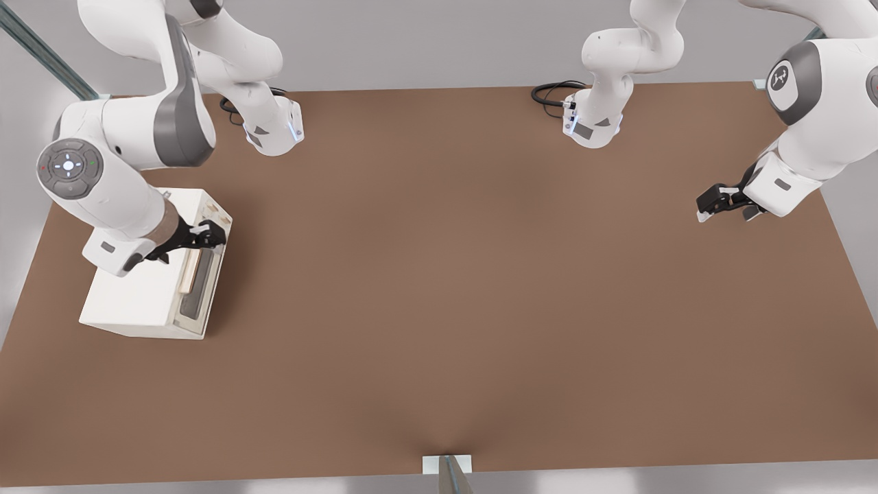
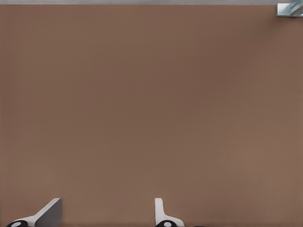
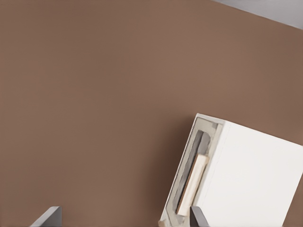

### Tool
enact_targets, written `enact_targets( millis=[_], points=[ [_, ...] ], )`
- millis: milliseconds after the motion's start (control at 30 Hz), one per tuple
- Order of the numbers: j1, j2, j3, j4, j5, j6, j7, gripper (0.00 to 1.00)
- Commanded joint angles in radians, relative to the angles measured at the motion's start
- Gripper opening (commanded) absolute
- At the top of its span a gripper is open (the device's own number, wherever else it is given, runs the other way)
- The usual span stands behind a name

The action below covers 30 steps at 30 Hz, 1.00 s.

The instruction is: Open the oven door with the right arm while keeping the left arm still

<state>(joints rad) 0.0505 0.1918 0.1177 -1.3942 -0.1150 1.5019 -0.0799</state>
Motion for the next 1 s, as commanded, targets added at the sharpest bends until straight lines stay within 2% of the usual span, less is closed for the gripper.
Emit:
enact_targets(
  millis=[0, 133, 167, 200, 233, 267, 300, 367, 400, 433, 533, 700, 833, 967],
  points=[
    [0.002, 0.002, 0.0, 0.001, 0.0, 0.003, -0.001, 1.0],
    [0.005, 0.002, 0.002, 0.004, -0.037, -0.032, -0.027, 1.0],
    [0.038, 0.002, 0.023, 0.004, -0.139, -0.061, -0.034, 0.8],
    [0.1, 0.018, 0.046, 0.0, -0.279, -0.133, -0.034, 0.0],
    [0.161, 0.058, 0.048, 0.0, -0.394, -0.209, -0.029, 0.0],
    [0.227, 0.126, 0.048, 0.001, -0.489, -0.264, 0.201, 0.0],
    [0.252, 0.159, 0.046, -0.003, -0.551, -0.322, 0.299, 0.0],
    [0.255, 0.239, 0.042, -0.006, -0.552, -0.351, 0.408, 0.0],
    [0.267, 0.232, 0.022, -0.061, -0.554, -0.33, 0.503, 0.0],
    [0.319, 0.236, -0.073, -0.095, -0.549, -0.305, 0.539, 0.0],
    [0.313, 0.238, -0.148, -0.169, -0.508, -0.187, 0.546, 0.0],
    [0.325, 0.265, -0.151, -0.203, -0.509, -0.118, 0.594, 0.0],
    [0.324, 0.261, -0.234, -0.319, -0.515, 0.038, 0.592, 0.0],
    [0.325, 0.259, -0.257, -0.327, -0.54, 0.047, 0.595, 0.0]
  ],
)
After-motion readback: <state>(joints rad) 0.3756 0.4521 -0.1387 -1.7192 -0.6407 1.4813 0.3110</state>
